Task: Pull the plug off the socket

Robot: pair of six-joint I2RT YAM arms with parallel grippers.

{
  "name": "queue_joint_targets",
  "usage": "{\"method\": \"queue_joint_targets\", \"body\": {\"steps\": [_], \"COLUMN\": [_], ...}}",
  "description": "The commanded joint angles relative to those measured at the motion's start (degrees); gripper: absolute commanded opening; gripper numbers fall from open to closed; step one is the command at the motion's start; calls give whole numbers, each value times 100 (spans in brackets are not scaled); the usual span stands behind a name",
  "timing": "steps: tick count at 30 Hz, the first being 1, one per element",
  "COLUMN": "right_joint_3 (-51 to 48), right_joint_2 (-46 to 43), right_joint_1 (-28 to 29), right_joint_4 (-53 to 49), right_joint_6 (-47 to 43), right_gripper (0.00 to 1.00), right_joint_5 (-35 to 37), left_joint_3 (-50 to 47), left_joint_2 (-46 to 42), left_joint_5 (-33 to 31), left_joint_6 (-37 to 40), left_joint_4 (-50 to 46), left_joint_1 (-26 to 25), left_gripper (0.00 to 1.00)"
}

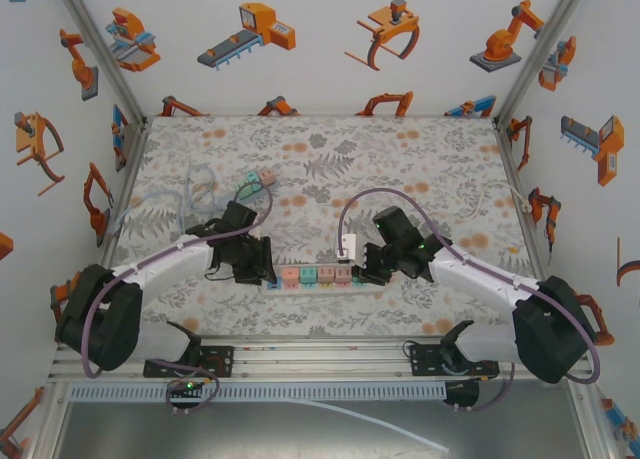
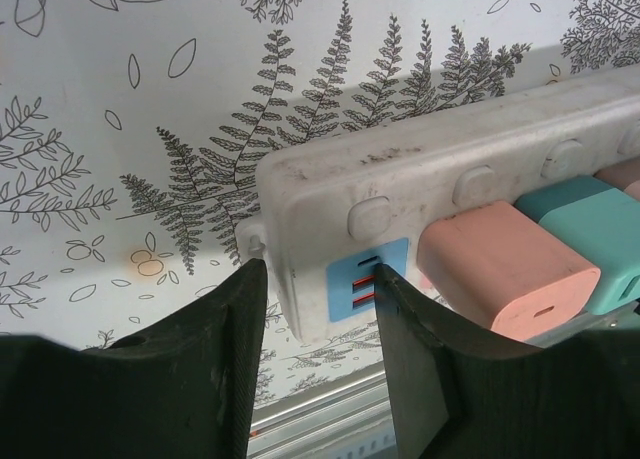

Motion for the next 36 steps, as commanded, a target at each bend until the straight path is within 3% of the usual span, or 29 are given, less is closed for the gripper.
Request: {"method": "queue_joint_targets", "body": {"steps": [1, 28, 36], "right_joint_3": [389, 333, 235], "right_joint_2": [-29, -393, -646], "right_joint_1": [52, -49, -95], "right_joint_4": [220, 189, 217], "right_joint_6": [70, 234, 322], "right_gripper": [20, 14, 14], "right_joint_5": [-298, -605, -602], "left_joint_3": [-160, 29, 121], "left_joint_2": [396, 922, 750], "left_joint_5": [-649, -1814, -1771], "left_joint_6": [77, -65, -106], "left_joint_4": [-397, -855, -899], "left_joint_1": [-207, -715, -758], "left_gripper": [46, 44, 44]}}
